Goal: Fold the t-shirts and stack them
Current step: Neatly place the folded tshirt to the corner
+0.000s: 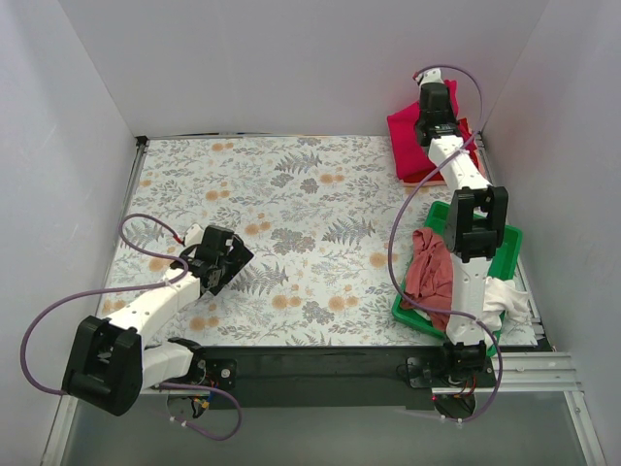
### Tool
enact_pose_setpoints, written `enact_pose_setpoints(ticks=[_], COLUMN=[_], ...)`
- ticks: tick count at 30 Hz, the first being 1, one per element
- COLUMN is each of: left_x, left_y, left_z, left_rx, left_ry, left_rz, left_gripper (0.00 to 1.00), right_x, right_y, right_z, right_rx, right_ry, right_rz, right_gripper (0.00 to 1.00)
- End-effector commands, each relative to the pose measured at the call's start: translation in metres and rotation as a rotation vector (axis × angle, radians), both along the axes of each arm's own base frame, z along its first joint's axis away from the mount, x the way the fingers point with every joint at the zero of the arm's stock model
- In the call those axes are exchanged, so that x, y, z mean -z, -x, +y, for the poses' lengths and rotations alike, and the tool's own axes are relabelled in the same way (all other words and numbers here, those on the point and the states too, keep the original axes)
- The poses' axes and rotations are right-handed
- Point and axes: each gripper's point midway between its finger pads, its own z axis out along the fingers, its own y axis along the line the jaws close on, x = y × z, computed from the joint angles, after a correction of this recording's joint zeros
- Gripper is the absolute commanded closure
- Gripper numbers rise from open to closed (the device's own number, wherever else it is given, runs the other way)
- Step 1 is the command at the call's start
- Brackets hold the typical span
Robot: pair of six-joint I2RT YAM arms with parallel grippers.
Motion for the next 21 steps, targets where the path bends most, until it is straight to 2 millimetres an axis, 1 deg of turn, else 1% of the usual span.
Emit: enact_pose_setpoints(ticks=[1,2,4,7,10,14,15,16,17,21], left_x=[-0.014,-0.016,-0.014,-0.016,-0.02,-0.02,-0.019,-0.02,-0.019,-0.016], left_y=[-0.014,-0.015,-0.015,-0.017,-0.019,-0.019,-0.018,-0.019,-0.019,-0.019], left_z=[0.0,0.0,0.0,-0.001,0.0,0.001,0.002,0.002,0.003,0.002], left_rx=[-0.01,-0.008,-0.008,-0.007,-0.009,-0.017,-0.018,-0.02,-0.024,-0.024], left_ry=[-0.015,-0.016,-0.018,-0.015,-0.02,-0.027,-0.032,-0.032,-0.033,-0.037], left_rz=[-0.047,-0.051,-0.045,-0.05,-0.062,-0.061,-0.056,-0.057,-0.055,-0.039], left_gripper=[0.05,0.05,0.05,0.05,0.05,0.05,0.05,0.05,0.05,0.05], right_x=[-0.021,-0.017,-0.013,-0.006,-0.001,0.011,0.016,0.02,0.023,0.036], right_y=[-0.006,-0.006,-0.008,-0.009,-0.011,-0.013,-0.015,-0.015,-0.015,-0.019], right_z=[-0.01,-0.015,-0.018,-0.027,-0.028,-0.037,-0.036,-0.041,-0.043,-0.038], right_rx=[0.028,0.035,0.03,0.037,0.024,0.022,0.004,0.01,0.008,-0.011], right_ry=[-0.043,-0.047,-0.063,-0.077,-0.107,-0.141,-0.161,-0.175,-0.188,-0.236], right_rz=[-0.106,-0.102,-0.1,-0.094,-0.094,-0.083,-0.08,-0.078,-0.076,-0.069], right_gripper=[0.99,0.99,0.99,0.99,0.99,0.98,0.98,0.97,0.97,0.97])
